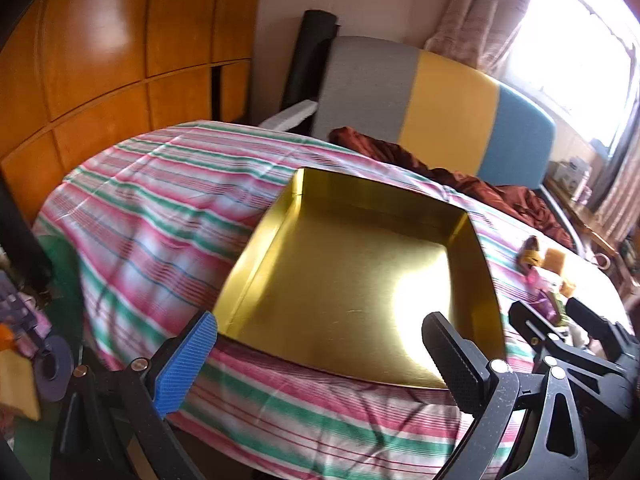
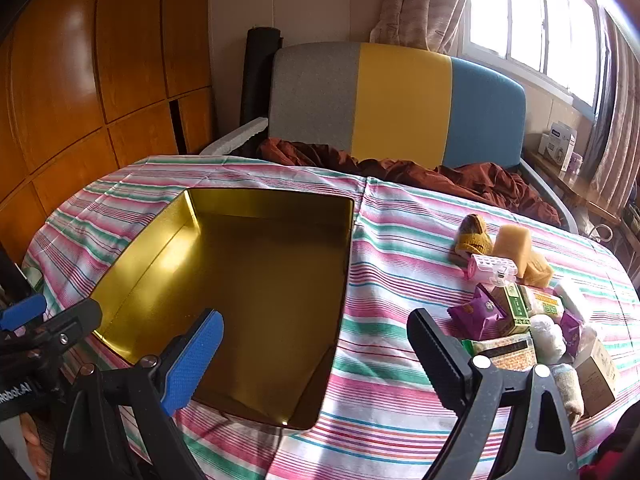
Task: Organize objects
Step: 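Move both grippers from the gold tray toward the pile of items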
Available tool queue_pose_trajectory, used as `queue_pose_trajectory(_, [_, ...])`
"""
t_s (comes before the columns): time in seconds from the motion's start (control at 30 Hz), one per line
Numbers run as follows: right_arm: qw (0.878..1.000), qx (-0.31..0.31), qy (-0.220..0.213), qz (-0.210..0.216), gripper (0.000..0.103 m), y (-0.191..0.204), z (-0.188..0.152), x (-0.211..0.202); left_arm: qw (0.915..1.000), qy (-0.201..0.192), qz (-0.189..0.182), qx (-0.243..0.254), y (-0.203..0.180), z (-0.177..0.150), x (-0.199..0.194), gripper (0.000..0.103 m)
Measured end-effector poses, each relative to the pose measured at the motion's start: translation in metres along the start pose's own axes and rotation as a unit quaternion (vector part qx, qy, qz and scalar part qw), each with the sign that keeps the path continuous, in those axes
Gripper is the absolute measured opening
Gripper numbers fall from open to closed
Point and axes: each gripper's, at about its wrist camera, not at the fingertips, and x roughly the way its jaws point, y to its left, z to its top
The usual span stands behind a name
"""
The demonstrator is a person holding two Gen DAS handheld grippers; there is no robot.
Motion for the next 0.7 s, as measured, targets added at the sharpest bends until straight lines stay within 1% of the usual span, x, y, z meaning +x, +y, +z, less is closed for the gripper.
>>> queue_pose_trajectory(0.13, [1.000,0.016,0.006,-0.020,0.095,-0.025,-0.003,0.001,0.9995,0.013,-0.025,0.016,-0.014,0.004,0.003,0.103])
queue_pose_trajectory(0.2, [0.999,0.025,0.010,-0.035,0.095,-0.042,-0.005,0.001,0.9987,0.016,-0.044,0.020,-0.022,0.006,0.004,0.103])
queue_pose_trajectory(0.23, [0.999,0.032,0.012,-0.042,0.095,-0.053,-0.006,0.000,0.9984,0.013,-0.050,0.023,-0.026,0.007,0.004,0.103])
queue_pose_trajectory(0.33, [0.996,0.055,0.020,-0.061,0.095,-0.088,-0.007,-0.004,0.9965,0.002,-0.063,0.055,-0.044,0.012,0.001,0.103])
queue_pose_trajectory(0.37, [0.995,0.066,0.022,-0.069,0.095,-0.105,-0.007,-0.007,0.9953,0.000,-0.072,0.065,-0.050,0.013,0.000,0.103])
queue_pose_trajectory(0.43, [0.993,0.090,0.024,-0.075,0.095,-0.130,-0.007,-0.011,0.9914,0.001,-0.101,0.083,-0.066,0.014,-0.002,0.103])
queue_pose_trajectory(0.5, [0.988,0.124,0.023,-0.091,0.095,-0.169,-0.007,-0.019,0.9875,0.005,-0.121,0.101,-0.082,0.016,-0.002,0.103])
queue_pose_trajectory(0.53, [0.986,0.129,0.023,-0.099,0.095,-0.178,-0.006,-0.021,0.9842,0.008,-0.134,0.116,-0.092,0.016,-0.002,0.103])
queue_pose_trajectory(0.6, [0.981,0.151,0.016,-0.120,0.095,-0.210,-0.005,-0.031,0.9775,0.016,-0.158,0.138,-0.110,0.015,-0.001,0.103])
queue_pose_trajectory(0.63, [0.979,0.160,0.015,-0.128,0.095,-0.220,-0.006,-0.035,0.9730,0.019,-0.172,0.152,-0.122,0.014,-0.001,0.103])
queue_pose_trajectory(0.7, [0.971,0.193,0.012,-0.144,0.095,-0.251,-0.010,-0.043,0.9642,0.025,-0.187,0.186,-0.145,0.011,0.001,0.103])
